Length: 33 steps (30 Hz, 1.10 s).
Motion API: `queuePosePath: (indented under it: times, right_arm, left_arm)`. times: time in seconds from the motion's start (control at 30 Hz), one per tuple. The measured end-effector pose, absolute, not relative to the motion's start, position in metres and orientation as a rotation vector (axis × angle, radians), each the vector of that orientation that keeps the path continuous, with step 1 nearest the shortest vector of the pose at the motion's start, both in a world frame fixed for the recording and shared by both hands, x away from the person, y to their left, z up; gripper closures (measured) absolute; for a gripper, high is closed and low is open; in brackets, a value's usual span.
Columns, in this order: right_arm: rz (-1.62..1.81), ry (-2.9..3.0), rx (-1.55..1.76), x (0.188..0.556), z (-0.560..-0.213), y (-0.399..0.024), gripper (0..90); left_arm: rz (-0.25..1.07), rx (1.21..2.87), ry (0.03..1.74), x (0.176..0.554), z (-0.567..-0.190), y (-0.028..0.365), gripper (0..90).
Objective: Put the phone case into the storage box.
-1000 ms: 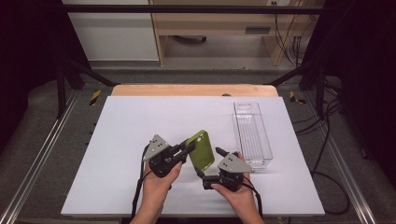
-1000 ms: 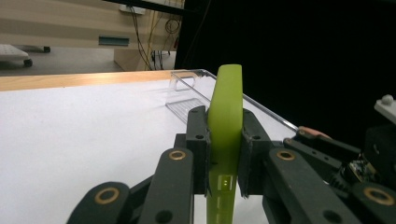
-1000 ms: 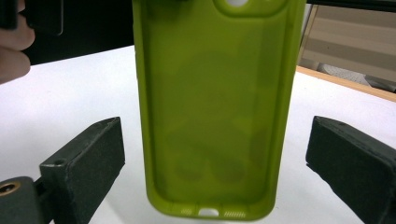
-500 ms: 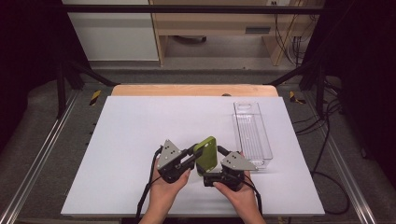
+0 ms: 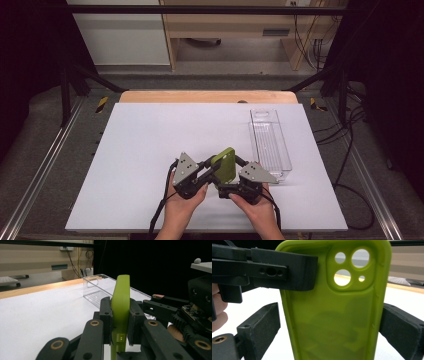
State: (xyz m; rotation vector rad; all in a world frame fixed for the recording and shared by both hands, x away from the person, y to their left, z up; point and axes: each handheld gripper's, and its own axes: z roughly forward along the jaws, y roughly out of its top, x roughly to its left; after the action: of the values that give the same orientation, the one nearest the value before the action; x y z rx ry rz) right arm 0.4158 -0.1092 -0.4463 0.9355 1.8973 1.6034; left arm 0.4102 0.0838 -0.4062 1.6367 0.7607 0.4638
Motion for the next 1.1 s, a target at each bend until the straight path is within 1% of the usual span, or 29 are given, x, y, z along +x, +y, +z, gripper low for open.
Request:
queuePosePath:
  times: [0.4, 0.63, 0.7, 0.77, 0.83, 0.93, 1.1]
  right_arm:
    - [1.587, 1.877, 0.954, 0.417, -0.446, -0.108, 14.0]
    - [1.566, 1.896, 0.946, 0.417, -0.443, -0.109, 15.7]
    - [1.555, 1.89, 0.956, 0.417, -0.443, -0.109, 15.8]
    - [1.553, 1.885, 0.977, 0.418, -0.444, -0.112, 15.9]
    - [1.553, 1.878, 0.99, 0.42, -0.444, -0.115, 15.9]
    - [1.56, 1.864, 1.008, 0.421, -0.443, -0.119, 15.9]
    - [1.558, 1.853, 1.03, 0.422, -0.443, -0.122, 15.9]
  left_arm:
    - [0.463, 1.632, 0.757, 0.408, -0.407, 0.081, 77.1]
    - [0.452, 1.611, 0.781, 0.408, -0.406, 0.082, 76.1]
    - [0.459, 1.582, 0.813, 0.406, -0.406, 0.084, 66.2]
    - [0.452, 1.554, 0.825, 0.403, -0.405, 0.087, 61.8]
    - [0.471, 1.523, 0.827, 0.399, -0.403, 0.092, 57.5]
    - [0.5, 1.494, 0.826, 0.395, -0.398, 0.1, 53.8]
    - [0.61, 1.496, 0.85, 0.393, -0.393, 0.119, 42.4]
